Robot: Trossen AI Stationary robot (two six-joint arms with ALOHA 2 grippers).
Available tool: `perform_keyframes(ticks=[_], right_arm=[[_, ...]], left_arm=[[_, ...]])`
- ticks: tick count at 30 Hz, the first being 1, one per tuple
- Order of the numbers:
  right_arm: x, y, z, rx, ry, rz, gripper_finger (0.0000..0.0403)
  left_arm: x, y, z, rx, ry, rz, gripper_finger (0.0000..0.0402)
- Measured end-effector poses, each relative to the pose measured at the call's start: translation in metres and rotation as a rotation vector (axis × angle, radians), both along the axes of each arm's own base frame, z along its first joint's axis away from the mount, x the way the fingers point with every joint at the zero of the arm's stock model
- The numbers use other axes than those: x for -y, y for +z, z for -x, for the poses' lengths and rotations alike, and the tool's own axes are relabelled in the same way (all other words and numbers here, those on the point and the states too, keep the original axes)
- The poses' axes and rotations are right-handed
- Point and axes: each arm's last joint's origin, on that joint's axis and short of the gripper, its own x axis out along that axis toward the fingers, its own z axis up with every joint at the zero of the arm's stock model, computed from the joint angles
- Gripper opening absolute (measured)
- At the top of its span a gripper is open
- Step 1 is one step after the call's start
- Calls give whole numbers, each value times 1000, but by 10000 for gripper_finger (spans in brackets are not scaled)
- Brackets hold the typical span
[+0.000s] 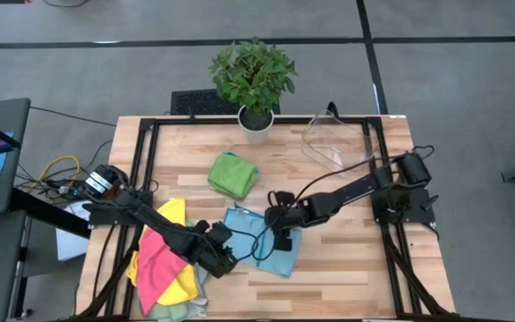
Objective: Fold microfiber towels
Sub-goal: Fold the light blue microfiber towel
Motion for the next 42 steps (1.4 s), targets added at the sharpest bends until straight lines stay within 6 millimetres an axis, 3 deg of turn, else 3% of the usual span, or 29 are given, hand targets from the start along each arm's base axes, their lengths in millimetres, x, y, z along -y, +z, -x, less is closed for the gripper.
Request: perform_keyframes(ticks=[6, 10, 16, 23, 30, 33, 42], right_arm=[[-4, 41, 9, 132, -23, -46, 222], [-24, 43, 13, 172, -49, -64, 215], [-49, 24, 16, 149, -27, -45, 200], [-51, 24, 13, 171, -68, -83, 194], [-51, 29, 14, 185, -76, -98, 194], [-53, 29, 15, 186, -80, -106, 194], [-63, 28, 21, 168, -85, -133, 194]], left_arm=[[16, 24, 26, 136, 152, 15, 169], [27, 23, 46, 208, 336, 27, 169], [35, -5, 38, 161, 400, 68, 189], [20, -21, 28, -3, 440, 85, 240], [16, -24, 21, -15, 447, 105, 271], [16, -24, 18, -25, 425, 119, 260], [18, -24, 14, 7, 431, 167, 168]])
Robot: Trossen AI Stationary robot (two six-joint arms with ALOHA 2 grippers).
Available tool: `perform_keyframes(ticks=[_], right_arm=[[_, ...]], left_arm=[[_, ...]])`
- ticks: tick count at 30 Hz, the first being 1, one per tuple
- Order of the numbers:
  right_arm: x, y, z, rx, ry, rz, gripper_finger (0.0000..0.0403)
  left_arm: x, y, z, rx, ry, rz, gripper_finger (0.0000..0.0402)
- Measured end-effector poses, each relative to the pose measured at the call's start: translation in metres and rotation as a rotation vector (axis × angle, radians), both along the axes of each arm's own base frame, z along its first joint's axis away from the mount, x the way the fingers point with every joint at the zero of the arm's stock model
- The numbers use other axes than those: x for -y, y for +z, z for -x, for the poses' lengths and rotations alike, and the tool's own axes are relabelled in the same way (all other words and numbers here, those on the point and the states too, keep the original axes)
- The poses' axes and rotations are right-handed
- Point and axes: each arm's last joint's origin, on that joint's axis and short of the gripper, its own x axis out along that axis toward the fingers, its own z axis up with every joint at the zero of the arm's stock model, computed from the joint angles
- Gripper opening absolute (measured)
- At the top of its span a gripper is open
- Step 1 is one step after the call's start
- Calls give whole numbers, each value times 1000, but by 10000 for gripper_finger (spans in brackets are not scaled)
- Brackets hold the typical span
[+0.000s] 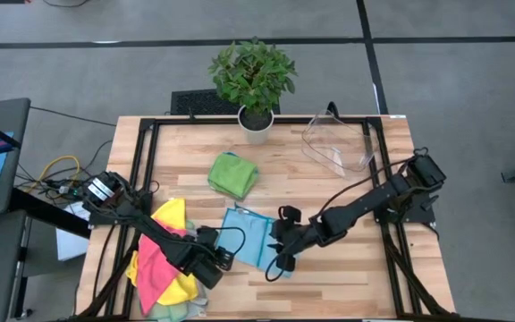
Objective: Fold microfiber towels
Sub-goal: Fold the light blue microfiber towel
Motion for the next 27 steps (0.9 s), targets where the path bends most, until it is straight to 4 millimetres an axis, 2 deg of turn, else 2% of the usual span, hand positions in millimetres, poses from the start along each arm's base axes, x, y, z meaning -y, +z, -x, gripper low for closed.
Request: perform_keyframes(ticks=[7, 13, 19, 23, 27], right_arm=[[-14, -2, 9, -25, -28, -58, 194], [-32, -1, 18, -7, -11, -47, 183], [-39, 0, 15, 91, -14, -26, 154], [-45, -25, 9, 64, 0, -6, 133], [-50, -37, 3, 70, -4, -28, 111]], left_arm=[[-3, -1, -2, -18, -16, -2, 105], [-9, -1, -6, -28, -35, -7, 13], [-10, 0, -9, -19, -53, -8, 5], [-10, 1, -9, -18, -54, -7, 3], [-11, 2, -9, -22, -63, -1, 2]])
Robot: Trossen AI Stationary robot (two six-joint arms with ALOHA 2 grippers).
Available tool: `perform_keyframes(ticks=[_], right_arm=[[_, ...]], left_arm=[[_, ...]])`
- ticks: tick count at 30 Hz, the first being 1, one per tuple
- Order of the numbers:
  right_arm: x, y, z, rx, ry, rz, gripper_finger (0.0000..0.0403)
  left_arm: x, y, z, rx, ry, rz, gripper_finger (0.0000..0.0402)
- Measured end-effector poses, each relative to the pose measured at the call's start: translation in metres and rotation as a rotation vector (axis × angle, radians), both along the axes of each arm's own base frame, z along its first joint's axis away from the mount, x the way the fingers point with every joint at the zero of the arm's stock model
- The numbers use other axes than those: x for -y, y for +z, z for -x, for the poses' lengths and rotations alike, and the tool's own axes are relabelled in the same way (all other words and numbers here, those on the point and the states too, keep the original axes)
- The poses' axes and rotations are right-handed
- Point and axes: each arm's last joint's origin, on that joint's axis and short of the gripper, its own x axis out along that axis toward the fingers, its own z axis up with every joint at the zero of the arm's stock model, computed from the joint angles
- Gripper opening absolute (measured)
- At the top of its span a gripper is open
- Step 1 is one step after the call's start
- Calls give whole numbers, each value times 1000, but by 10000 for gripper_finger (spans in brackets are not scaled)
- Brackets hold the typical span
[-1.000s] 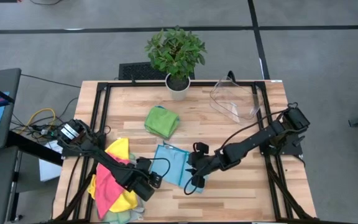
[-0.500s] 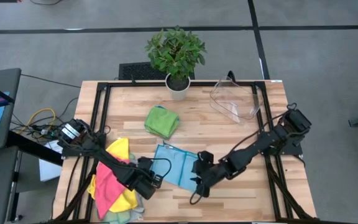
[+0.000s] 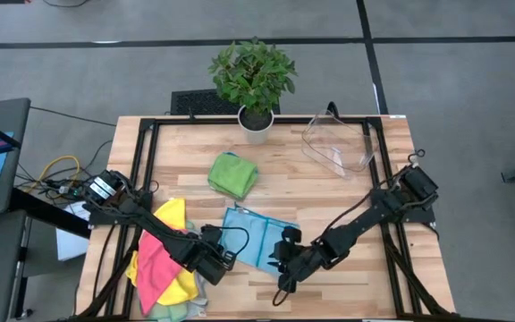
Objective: Fold microfiber towels
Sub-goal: Fold the light blue microfiber towel
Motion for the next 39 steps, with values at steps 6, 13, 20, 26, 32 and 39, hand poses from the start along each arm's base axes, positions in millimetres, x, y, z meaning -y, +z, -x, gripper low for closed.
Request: perform_keyframes(ticks=[6, 13, 20, 26, 32, 39], right_arm=[[-2, -26, -7, -28, -1, -14, 80], [3, -42, -16, -30, -15, -46, 64], [6, -44, -18, -45, -13, -51, 58], [7, -52, -20, -60, -13, -63, 58], [8, -54, -22, -56, -14, -73, 58], [11, -54, -24, -51, -16, -84, 58]], left_arm=[[0, 6, 0, 19, -10, 20, 2], [1, 19, -1, 65, -38, 56, 2], [-4, 39, -2, 138, -64, 66, 2], [-6, 44, -12, 205, -108, 88, 2], [-8, 52, -28, 324, -172, 152, 2], [-6, 72, -46, 460, -261, 192, 2]])
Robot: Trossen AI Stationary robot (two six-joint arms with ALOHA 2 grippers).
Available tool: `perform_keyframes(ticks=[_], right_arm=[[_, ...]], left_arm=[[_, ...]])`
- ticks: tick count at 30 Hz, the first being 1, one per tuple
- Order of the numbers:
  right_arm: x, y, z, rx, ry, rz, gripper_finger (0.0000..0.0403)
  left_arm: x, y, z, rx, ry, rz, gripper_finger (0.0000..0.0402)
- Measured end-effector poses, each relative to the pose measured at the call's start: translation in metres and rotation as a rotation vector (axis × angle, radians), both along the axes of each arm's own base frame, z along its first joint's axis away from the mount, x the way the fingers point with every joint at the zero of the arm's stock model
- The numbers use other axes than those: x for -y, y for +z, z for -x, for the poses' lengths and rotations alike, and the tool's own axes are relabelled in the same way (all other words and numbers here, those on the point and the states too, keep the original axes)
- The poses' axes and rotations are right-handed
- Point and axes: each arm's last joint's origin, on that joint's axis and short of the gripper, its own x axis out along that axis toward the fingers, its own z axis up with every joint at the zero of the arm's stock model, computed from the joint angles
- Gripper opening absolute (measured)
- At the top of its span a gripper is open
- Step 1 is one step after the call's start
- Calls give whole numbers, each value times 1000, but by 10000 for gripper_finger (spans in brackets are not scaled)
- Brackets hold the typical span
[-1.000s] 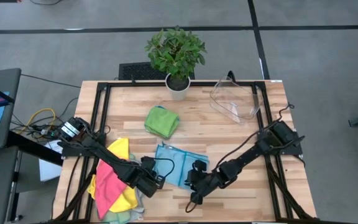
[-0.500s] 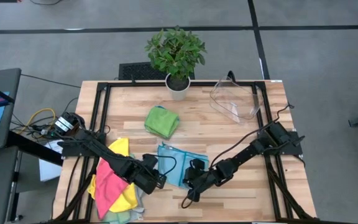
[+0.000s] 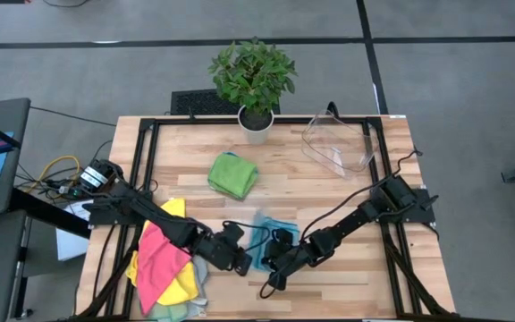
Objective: Fold microfiber towels
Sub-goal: Fold the light blue microfiber towel
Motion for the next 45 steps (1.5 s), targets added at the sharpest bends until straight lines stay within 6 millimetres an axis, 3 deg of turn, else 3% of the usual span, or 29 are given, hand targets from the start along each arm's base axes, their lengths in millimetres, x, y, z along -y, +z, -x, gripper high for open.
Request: perform_keyframes(ticks=[5, 9, 16, 23, 32, 40, 45], right_arm=[[3, 14, 3, 5, -2, -4, 58], [3, 52, 7, 78, -6, -38, 58], [-4, 78, 33, 46, -76, -2, 58], [-30, 56, 53, -23, -102, 3, 58], [-37, 34, 57, -80, -163, -13, 58], [-48, 32, 69, -89, -177, -10, 58], [-46, 12, 63, -125, -166, 3, 58]], left_arm=[[-6, 11, -8, 25, -15, -48, 2], [-13, 10, -13, 28, -3, -49, 2], [-19, 13, -19, 64, 2, -48, 2], [-20, 16, -21, 99, 4, -44, 2], [-26, 16, -24, 101, -4, -52, 2], [-20, -8, -41, 122, -56, 10, 2], [-20, -11, -44, 128, -64, 38, 2]])
